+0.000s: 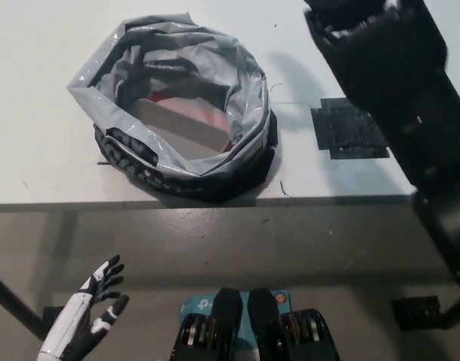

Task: Use the right hand to pick up a small rectangular container and put it into a plastic bag and lift the bag

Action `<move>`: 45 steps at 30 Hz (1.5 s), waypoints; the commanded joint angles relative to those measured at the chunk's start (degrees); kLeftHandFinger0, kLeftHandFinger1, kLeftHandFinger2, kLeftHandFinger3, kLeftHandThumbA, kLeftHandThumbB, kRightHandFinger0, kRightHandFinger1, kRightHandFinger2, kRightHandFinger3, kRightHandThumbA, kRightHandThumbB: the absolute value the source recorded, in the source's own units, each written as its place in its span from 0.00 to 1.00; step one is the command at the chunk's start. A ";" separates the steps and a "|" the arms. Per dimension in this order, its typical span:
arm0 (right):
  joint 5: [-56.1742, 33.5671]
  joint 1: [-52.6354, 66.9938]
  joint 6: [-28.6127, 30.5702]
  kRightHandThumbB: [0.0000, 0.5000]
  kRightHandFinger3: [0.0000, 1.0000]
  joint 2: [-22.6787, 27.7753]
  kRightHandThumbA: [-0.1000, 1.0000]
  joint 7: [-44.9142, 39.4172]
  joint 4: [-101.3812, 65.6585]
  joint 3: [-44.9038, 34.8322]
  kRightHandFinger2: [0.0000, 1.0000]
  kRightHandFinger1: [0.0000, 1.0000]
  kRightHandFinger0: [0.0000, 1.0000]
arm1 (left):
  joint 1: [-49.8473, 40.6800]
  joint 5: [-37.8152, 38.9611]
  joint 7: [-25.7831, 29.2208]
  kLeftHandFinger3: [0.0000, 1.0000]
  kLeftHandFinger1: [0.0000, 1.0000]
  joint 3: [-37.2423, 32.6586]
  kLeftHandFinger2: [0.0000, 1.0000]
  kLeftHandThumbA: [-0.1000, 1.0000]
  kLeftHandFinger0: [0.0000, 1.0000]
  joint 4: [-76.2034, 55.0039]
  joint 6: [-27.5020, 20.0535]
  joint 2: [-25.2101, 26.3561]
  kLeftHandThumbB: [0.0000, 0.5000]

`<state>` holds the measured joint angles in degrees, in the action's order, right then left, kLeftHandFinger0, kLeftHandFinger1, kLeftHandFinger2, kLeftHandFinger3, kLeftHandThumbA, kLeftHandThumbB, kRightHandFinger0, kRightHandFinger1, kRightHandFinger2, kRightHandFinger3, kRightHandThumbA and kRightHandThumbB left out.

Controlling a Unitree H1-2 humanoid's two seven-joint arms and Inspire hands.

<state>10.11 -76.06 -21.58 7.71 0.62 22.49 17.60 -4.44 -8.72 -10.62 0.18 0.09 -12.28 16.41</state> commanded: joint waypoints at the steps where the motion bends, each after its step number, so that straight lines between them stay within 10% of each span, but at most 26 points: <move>1: 5.38 10.95 -2.16 0.74 1.00 16.62 1.00 -6.00 -49.19 -8.57 1.00 1.00 1.00 | 5.83 2.86 1.04 1.00 1.00 2.21 1.00 1.00 0.99 -0.53 -1.84 1.57 0.73; 9: -7.68 41.10 -5.35 0.79 1.00 21.08 1.00 -6.20 -73.58 -20.27 1.00 1.00 1.00 | 8.15 5.40 1.11 1.00 1.00 2.33 1.00 1.00 1.00 0.12 -1.05 -0.53 0.75; 11: -7.11 50.29 -0.55 0.69 1.00 19.41 1.00 -2.74 -76.76 -22.65 1.00 1.00 1.00 | 9.50 4.36 1.52 1.00 1.00 2.37 1.00 1.00 1.00 0.52 -1.15 -0.34 0.71; 25: -10.53 68.54 18.82 0.92 1.00 10.86 1.00 4.04 -76.92 -22.02 1.00 1.00 1.00 | 15.74 4.89 0.47 1.00 1.00 2.35 1.00 1.00 1.00 3.18 -0.11 -0.01 0.70; 45: -5.53 75.64 32.66 0.36 1.00 1.29 1.00 1.41 -32.70 -13.14 1.00 1.00 1.00 | 8.73 5.17 -0.10 1.00 1.00 1.40 1.00 1.00 1.00 1.85 -0.91 -1.44 0.75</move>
<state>6.71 -1.36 -8.00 12.10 -0.02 -22.31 4.47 6.31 -6.78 -10.65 1.02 3.75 -12.00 14.77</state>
